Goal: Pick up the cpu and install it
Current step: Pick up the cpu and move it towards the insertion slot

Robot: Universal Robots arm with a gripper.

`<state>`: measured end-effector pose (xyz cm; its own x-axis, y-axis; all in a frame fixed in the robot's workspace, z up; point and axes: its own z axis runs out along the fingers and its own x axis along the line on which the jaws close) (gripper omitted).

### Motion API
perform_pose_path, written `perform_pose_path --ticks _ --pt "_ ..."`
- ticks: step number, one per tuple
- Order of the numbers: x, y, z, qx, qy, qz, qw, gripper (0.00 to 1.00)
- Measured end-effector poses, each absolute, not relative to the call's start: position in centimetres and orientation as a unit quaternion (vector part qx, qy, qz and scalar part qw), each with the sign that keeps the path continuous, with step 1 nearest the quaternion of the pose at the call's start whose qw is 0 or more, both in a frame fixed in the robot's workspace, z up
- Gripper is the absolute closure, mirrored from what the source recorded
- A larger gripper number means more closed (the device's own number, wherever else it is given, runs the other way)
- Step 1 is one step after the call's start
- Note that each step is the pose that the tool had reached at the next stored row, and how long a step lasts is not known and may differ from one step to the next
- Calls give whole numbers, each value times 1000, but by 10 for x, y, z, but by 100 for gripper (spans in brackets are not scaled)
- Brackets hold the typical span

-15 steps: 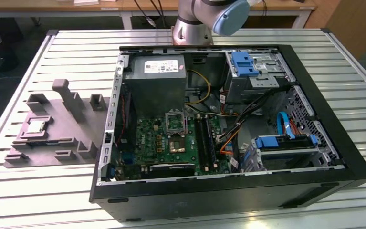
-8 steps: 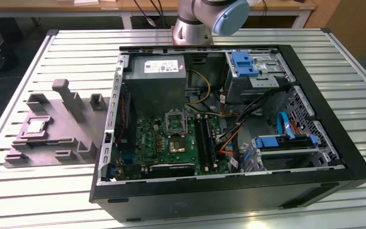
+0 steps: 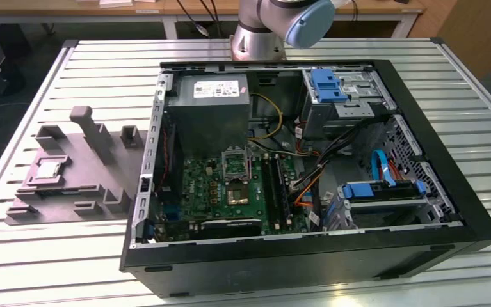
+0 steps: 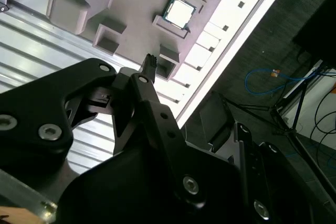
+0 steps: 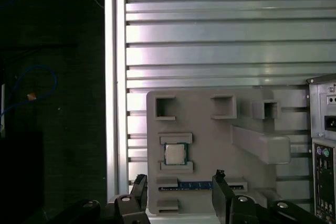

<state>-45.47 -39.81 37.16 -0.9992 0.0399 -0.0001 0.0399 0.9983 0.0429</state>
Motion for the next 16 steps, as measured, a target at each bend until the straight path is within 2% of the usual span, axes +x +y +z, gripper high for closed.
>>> perform_pose_path --ticks 16 --pt "-456 -399 360 20 1000 21 0 40"
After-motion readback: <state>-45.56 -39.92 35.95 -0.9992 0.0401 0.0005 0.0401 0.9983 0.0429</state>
